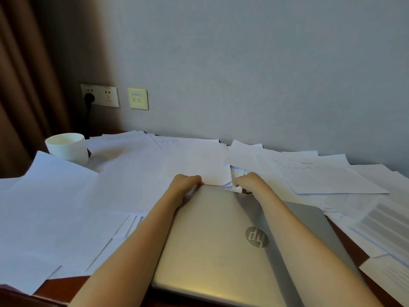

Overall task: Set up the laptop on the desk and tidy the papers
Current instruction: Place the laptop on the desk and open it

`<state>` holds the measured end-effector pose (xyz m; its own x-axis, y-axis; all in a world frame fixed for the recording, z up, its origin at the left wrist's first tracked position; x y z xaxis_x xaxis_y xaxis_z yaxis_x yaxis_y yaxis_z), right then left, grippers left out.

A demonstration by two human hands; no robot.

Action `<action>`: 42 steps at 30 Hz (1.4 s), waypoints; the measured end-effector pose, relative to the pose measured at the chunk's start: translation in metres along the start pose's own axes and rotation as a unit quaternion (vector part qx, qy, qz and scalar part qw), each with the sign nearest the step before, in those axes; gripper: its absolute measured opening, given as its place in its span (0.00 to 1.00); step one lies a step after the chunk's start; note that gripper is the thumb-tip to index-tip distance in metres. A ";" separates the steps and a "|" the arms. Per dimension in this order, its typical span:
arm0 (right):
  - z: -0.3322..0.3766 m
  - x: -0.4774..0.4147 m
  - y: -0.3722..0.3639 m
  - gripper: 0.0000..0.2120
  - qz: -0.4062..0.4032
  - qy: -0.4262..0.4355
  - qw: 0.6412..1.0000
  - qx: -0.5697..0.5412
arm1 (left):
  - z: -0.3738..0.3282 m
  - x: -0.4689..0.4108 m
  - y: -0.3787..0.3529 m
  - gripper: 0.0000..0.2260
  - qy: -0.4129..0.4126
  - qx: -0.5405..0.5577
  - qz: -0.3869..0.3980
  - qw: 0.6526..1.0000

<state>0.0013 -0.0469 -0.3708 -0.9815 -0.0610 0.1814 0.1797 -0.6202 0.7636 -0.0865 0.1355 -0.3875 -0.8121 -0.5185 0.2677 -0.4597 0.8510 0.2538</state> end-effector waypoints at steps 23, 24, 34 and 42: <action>0.028 -0.008 -0.032 0.15 0.112 -0.030 0.988 -0.098 | 0.004 -0.009 0.003 0.04 -0.024 0.034 -0.047 0.998; 0.028 -0.007 -0.030 0.18 0.105 -0.030 0.990 -0.088 | 0.005 -0.009 0.003 0.03 -0.026 0.036 -0.045 0.998; -0.030 -0.044 0.022 0.21 -0.188 -0.082 0.959 -0.193 | 0.004 -0.013 0.004 0.04 -0.064 0.071 -0.056 0.994; -0.023 -0.054 0.032 0.21 -0.226 0.012 0.959 -0.172 | -0.004 -0.004 0.003 0.04 -0.136 -0.052 -0.070 0.987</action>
<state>0.0581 -0.0816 -0.3702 -0.9562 0.2588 -0.1371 -0.2921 -0.8087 0.5106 -0.0830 0.1403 -0.3838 -0.8164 -0.5765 -0.0330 -0.5460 0.7521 0.3691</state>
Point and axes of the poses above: each hand's wrist, its own x-axis away from the middle knuckle, its own y-axis out of the back of the hand, z = x × y, the point moved 7 cm from there along -x, towards the middle knuckle, and after that the axes turned 4 degrees about -z, right-handed, at the moved point
